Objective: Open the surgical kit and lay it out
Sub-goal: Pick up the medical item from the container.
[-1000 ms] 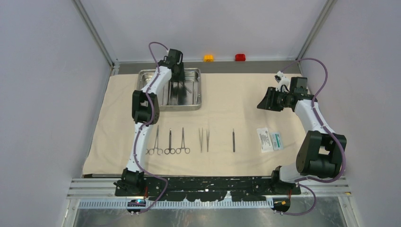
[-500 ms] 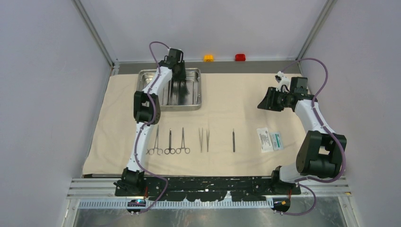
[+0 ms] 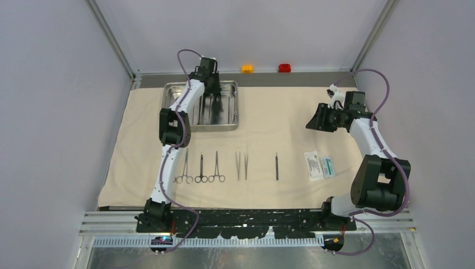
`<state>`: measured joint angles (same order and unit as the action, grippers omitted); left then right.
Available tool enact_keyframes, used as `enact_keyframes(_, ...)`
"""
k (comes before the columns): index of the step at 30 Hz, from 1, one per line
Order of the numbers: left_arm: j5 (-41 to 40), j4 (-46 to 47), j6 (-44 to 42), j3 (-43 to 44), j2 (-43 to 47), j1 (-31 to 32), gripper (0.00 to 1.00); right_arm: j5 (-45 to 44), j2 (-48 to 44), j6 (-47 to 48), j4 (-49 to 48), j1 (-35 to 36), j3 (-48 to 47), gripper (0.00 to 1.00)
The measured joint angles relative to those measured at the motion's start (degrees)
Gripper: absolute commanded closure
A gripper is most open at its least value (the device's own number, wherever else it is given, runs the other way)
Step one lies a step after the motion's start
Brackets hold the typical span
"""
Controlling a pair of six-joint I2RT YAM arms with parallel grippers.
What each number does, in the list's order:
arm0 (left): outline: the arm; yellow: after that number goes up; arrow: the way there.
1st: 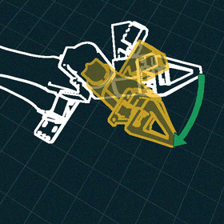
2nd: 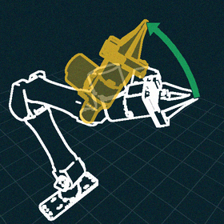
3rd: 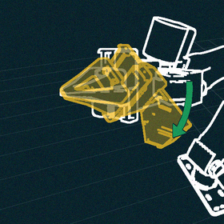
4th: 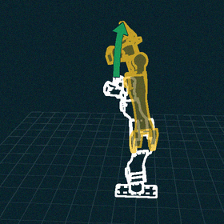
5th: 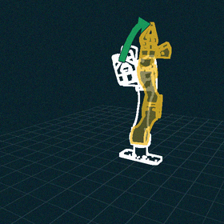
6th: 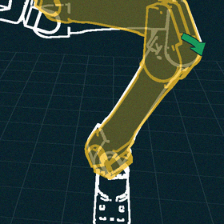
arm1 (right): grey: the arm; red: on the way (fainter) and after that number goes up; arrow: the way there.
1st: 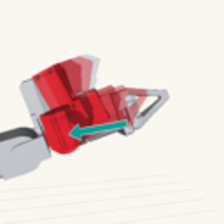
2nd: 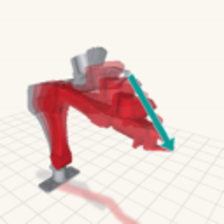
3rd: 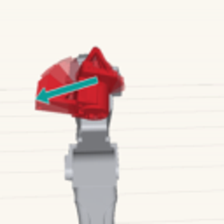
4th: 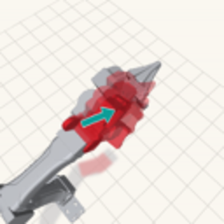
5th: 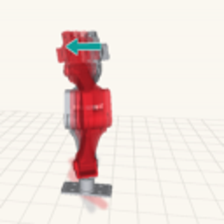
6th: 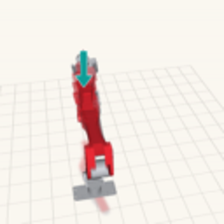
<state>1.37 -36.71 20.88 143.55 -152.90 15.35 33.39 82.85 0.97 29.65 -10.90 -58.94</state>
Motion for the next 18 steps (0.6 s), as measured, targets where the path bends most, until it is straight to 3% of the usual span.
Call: enact_keyframes(18,-1.4,-0.1,-0.2,1.0,-0.7,1.1,0.96,-0.1,0.0,0.0,0.0,-0.1,0.0,0.54)
